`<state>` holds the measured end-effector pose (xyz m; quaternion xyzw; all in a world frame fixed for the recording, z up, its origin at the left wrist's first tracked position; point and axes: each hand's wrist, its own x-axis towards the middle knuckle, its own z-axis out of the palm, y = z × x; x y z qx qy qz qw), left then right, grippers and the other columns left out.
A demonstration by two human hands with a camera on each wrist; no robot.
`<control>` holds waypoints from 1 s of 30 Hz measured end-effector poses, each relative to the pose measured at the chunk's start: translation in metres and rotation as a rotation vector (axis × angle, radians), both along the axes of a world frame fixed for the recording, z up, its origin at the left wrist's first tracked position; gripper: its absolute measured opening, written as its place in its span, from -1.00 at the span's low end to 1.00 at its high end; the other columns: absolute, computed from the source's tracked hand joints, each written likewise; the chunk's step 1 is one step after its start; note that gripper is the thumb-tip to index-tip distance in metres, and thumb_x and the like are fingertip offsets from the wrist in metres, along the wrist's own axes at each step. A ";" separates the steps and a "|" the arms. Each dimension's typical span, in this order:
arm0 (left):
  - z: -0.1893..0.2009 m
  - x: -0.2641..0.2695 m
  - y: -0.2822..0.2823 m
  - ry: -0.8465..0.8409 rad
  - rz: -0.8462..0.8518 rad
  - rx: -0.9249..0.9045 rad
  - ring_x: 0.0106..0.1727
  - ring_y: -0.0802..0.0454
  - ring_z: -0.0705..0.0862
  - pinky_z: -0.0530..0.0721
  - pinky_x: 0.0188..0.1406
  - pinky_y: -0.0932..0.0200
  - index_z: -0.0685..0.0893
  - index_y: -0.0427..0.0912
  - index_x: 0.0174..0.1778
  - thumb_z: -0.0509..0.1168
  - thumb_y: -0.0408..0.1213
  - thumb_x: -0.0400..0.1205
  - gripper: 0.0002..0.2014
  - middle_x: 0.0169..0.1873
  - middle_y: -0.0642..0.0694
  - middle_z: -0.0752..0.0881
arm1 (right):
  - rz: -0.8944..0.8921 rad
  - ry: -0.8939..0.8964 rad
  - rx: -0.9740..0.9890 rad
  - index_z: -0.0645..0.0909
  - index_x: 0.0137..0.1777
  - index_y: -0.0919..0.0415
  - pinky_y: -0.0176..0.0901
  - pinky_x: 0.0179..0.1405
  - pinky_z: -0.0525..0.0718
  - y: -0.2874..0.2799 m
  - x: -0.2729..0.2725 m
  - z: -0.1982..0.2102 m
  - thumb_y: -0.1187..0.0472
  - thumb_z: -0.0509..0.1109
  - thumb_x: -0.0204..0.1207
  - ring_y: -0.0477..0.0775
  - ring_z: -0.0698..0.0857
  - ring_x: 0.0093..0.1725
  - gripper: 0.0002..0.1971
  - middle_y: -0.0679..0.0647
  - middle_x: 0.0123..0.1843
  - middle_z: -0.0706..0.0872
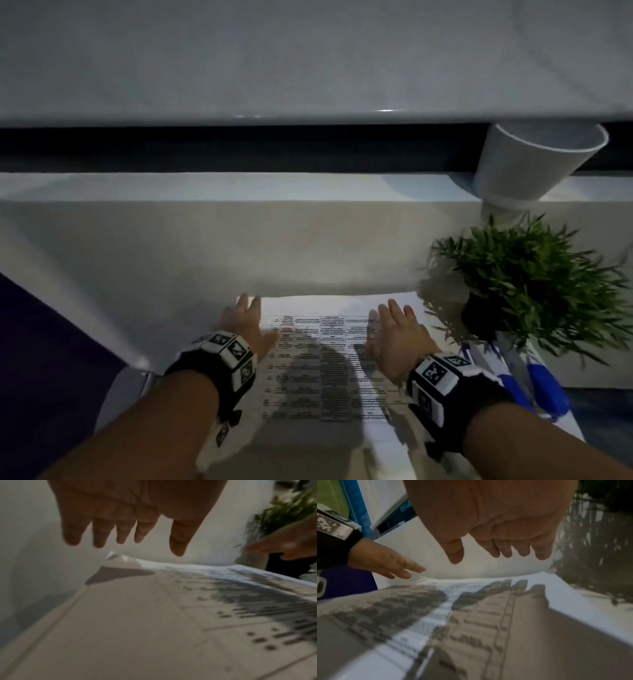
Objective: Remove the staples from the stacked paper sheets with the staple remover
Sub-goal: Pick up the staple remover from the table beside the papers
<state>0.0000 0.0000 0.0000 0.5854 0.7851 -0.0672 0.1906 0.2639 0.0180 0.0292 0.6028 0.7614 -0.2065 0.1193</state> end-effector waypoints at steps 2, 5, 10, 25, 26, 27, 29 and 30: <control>-0.015 -0.012 0.005 -0.042 0.101 -0.068 0.54 -0.20 0.28 0.37 0.47 -0.07 -0.04 -0.18 0.61 0.31 0.18 0.48 -0.06 0.59 -0.21 0.17 | -0.019 -0.046 -0.039 -0.22 0.68 0.16 0.14 0.64 0.06 -0.002 0.003 -0.017 -0.17 0.15 0.62 0.24 -0.14 0.68 -0.17 0.11 0.71 -0.24; -0.021 -0.024 0.014 -0.128 0.142 -0.113 0.24 -0.09 0.57 0.57 0.13 0.12 0.09 -0.17 0.52 0.44 0.05 0.42 -0.11 0.36 -0.14 0.52 | -0.022 -0.066 -0.049 -0.17 0.68 0.14 0.14 0.63 0.11 0.001 0.008 -0.041 -0.19 0.22 0.57 0.30 -0.07 0.67 -0.13 0.15 0.71 -0.18; -0.024 -0.027 0.022 -0.073 0.111 -0.044 0.20 -0.10 0.60 0.57 0.07 0.17 0.13 -0.21 0.46 0.53 0.02 0.36 -0.09 0.29 -0.13 0.58 | 0.035 -0.081 -0.002 -0.11 0.68 0.08 0.12 0.60 0.19 0.010 0.008 -0.048 -0.22 0.26 0.54 0.32 0.04 0.64 -0.13 0.15 0.71 -0.08; -0.013 0.008 -0.041 0.145 0.009 0.000 0.06 -0.12 0.66 0.63 0.06 0.04 0.41 -0.17 0.26 0.52 0.17 0.27 -0.23 0.11 -0.11 0.68 | 0.157 -0.185 0.052 0.59 0.22 0.19 -0.08 -0.10 0.55 -0.049 0.030 -0.030 -0.14 0.36 0.50 0.15 0.66 0.12 -0.54 0.12 0.18 0.57; -0.014 0.011 -0.050 0.159 0.001 -0.007 0.05 -0.13 0.66 0.63 0.07 0.01 0.41 -0.16 0.24 0.51 0.19 0.26 -0.23 0.10 -0.11 0.68 | 0.170 -0.187 0.039 0.62 0.21 0.21 -0.06 -0.09 0.58 -0.058 0.035 -0.027 -0.14 0.37 0.49 0.15 0.68 0.11 -0.54 0.11 0.10 0.59; -0.015 0.017 -0.060 0.172 -0.011 -0.007 0.04 -0.13 0.66 0.63 0.08 0.00 0.41 -0.16 0.22 0.49 0.21 0.26 -0.24 0.09 -0.11 0.68 | 0.174 -0.184 0.033 0.64 0.20 0.22 -0.05 -0.06 0.62 -0.068 0.040 -0.025 -0.14 0.39 0.48 0.15 0.69 0.10 -0.53 0.10 0.04 0.60; -0.018 0.022 -0.074 0.189 -0.025 0.001 0.01 -0.13 0.66 0.64 0.06 0.00 0.41 -0.15 0.15 0.48 0.21 0.26 -0.29 0.04 -0.11 0.68 | 0.166 -0.175 0.041 0.65 0.18 0.21 -0.04 -0.03 0.64 -0.083 0.048 -0.027 -0.16 0.40 0.46 0.13 0.70 0.08 -0.53 0.09 0.01 0.64; -0.018 0.025 -0.081 0.199 -0.025 0.007 -0.01 -0.12 0.65 0.64 0.04 0.02 0.41 -0.13 0.11 0.48 0.22 0.27 -0.32 0.00 -0.09 0.67 | 0.153 -0.163 0.051 0.63 0.18 0.19 -0.05 -0.04 0.63 -0.092 0.052 -0.029 -0.17 0.41 0.45 0.13 0.69 0.07 -0.52 0.10 0.06 0.65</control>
